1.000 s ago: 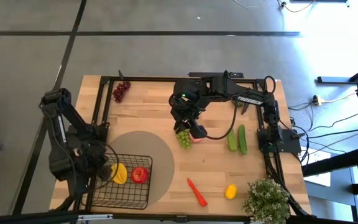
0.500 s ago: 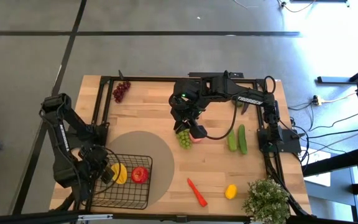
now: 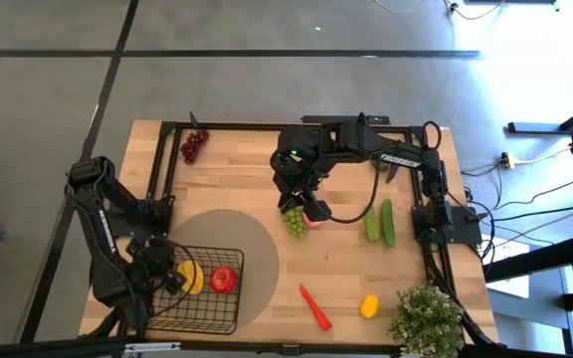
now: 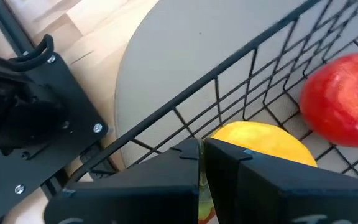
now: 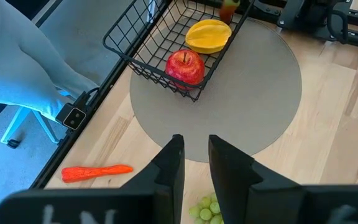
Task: Build produce basket
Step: Put the red chili pepper into the wire basket
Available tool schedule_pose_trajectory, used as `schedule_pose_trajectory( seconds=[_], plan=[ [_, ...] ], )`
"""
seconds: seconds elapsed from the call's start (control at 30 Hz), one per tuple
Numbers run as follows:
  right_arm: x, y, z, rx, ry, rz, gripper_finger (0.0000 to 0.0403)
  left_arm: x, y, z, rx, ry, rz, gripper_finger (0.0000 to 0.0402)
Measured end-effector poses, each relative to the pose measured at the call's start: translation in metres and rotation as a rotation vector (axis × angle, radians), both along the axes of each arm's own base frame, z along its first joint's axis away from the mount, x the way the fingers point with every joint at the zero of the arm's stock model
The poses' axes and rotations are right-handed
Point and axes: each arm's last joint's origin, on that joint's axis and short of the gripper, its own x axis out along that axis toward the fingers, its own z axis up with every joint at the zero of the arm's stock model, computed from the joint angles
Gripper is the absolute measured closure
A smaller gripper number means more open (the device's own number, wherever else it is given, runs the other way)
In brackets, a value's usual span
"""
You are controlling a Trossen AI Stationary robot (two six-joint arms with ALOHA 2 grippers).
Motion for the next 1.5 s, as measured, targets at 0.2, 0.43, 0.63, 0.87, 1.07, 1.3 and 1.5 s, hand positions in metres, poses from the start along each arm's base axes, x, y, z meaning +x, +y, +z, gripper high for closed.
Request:
schedule_pose_trajectory(
  seconds=[0.2,0.43,0.63,0.87,1.07,1.3,1.5],
  plan=[
    [0.001,0.000,0.000,-0.006,-0.009,-0.004,0.0331,0.007,0.006,0.003,-0.012,-0.018,0.056,0.0401],
    [0.001,0.000,0.001,-0.006,-0.012,-0.004,0.0331,0.009,0.010,0.009,-0.018,-0.115,0.053,0.0401],
    [0.001,0.000,0.001,-0.006,-0.012,-0.004,0.0331,0.015,0.011,0.009,-0.018,-0.159,0.059,0.0401],
    [0.001,0.000,0.001,-0.006,-0.011,-0.005,0.0331,0.014,0.012,0.008,-0.023,-0.078,0.062,0.0401],
    [0.001,0.000,0.001,-0.006,-0.011,-0.005,0.0331,0.010,0.011,-0.007,-0.058,-0.033,0.071,0.0401],
    [0.001,0.000,0.001,-0.003,-0.007,-0.009,0.0331,0.012,0.017,-0.015,-0.030,0.005,0.078,0.0388],
    [0.001,0.000,0.001,-0.003,-0.007,-0.009,0.0331,0.018,0.020,-0.016,-0.015,0.044,0.043,0.0353]
  ],
)
